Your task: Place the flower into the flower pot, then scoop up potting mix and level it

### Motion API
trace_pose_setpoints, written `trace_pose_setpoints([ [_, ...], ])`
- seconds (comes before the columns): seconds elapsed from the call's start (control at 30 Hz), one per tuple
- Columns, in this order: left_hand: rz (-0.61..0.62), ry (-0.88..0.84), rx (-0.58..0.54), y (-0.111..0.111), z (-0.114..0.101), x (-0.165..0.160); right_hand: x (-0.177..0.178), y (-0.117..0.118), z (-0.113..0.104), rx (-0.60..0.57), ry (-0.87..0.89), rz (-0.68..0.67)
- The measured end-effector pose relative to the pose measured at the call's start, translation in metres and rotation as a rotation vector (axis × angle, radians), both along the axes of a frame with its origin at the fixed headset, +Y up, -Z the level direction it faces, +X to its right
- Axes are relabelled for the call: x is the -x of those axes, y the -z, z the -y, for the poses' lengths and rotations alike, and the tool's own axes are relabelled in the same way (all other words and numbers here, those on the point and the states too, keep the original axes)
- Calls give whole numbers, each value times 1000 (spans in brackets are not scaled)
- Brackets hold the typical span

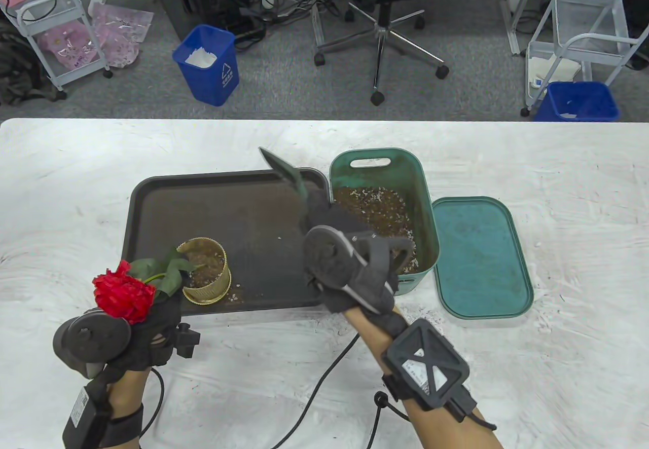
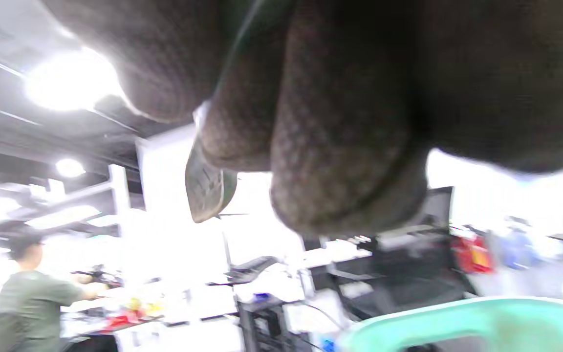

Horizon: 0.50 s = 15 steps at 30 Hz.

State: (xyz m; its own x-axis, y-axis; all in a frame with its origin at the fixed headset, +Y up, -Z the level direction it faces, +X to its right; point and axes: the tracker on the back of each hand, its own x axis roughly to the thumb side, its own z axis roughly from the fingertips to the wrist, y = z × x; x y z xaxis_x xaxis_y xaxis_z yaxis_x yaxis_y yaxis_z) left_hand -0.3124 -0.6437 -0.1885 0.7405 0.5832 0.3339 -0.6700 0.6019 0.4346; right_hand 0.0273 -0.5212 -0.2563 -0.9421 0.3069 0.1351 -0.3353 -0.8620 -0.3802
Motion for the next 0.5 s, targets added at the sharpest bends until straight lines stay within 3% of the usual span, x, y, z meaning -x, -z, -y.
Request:
trace_pose_setpoints([
  [0.17, -9, -9, 2, 1, -1, 3, -58, 45, 1, 182, 34, 169],
  [0.37, -20, -37, 10, 1, 0, 5, -84, 90, 45, 507, -127, 269],
  [0.5, -28, -32, 9, 1, -1, 7, -84, 113, 74, 593, -203, 323],
])
